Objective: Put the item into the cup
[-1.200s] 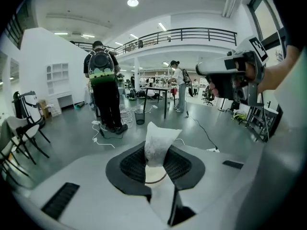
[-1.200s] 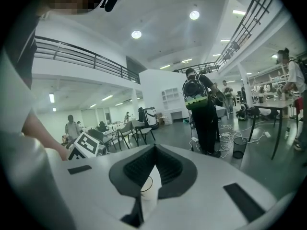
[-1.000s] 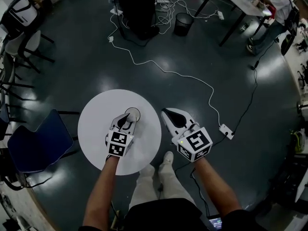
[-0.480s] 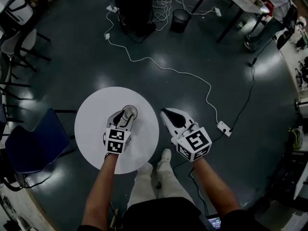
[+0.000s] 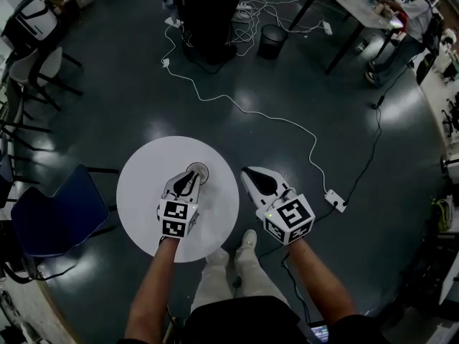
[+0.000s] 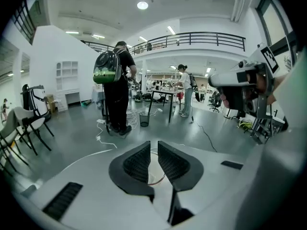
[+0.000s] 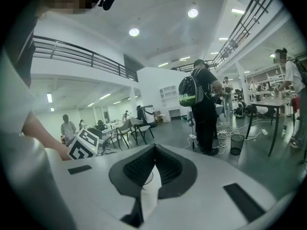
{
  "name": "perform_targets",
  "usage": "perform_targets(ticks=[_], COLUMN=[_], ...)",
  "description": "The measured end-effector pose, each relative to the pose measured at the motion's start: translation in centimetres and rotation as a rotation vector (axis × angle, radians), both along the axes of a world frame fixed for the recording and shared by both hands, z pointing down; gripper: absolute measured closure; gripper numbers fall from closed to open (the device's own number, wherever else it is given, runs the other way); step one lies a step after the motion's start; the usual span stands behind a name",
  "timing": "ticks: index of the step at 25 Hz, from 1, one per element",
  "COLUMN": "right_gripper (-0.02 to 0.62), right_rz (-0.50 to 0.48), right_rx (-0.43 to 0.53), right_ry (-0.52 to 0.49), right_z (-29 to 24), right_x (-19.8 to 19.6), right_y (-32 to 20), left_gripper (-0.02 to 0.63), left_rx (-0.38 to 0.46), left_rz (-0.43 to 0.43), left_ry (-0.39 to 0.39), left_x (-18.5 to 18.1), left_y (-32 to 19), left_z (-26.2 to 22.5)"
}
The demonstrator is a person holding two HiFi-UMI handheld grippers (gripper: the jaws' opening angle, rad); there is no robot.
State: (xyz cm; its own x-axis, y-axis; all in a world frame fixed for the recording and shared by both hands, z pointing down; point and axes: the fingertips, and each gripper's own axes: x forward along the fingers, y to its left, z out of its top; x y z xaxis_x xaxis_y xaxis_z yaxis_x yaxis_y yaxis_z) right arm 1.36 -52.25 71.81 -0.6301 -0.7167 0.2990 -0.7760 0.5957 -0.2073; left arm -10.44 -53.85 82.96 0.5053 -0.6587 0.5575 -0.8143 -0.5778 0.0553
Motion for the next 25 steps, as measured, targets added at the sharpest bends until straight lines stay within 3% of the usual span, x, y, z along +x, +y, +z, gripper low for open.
perform_targets(ticks=[14, 20, 25], right_gripper=[0.579, 0.58, 0.579], right_rz=[-0.048, -0.066, -0.085], right_rx=[0.039, 0.08, 0.118], right_ry=[-0.01, -0.018, -0.028], right_z=[-6.7, -10.5, -14.0], right_x=[-1.5, -1.5, -1.3], right_y=[3.1, 4.1, 4.9], left_gripper=[0.591, 0.591, 0.591], left_rx=[0.103, 0.147, 0.199], left_rz=[-0.016, -0.075, -0.095], left_ry=[0.085, 0.17, 0.195], left_x=[-0.1, -0.4, -0.2], left_y=[3.6, 5.3, 7.4], left_z=[-10.5, -16.5, -21.3])
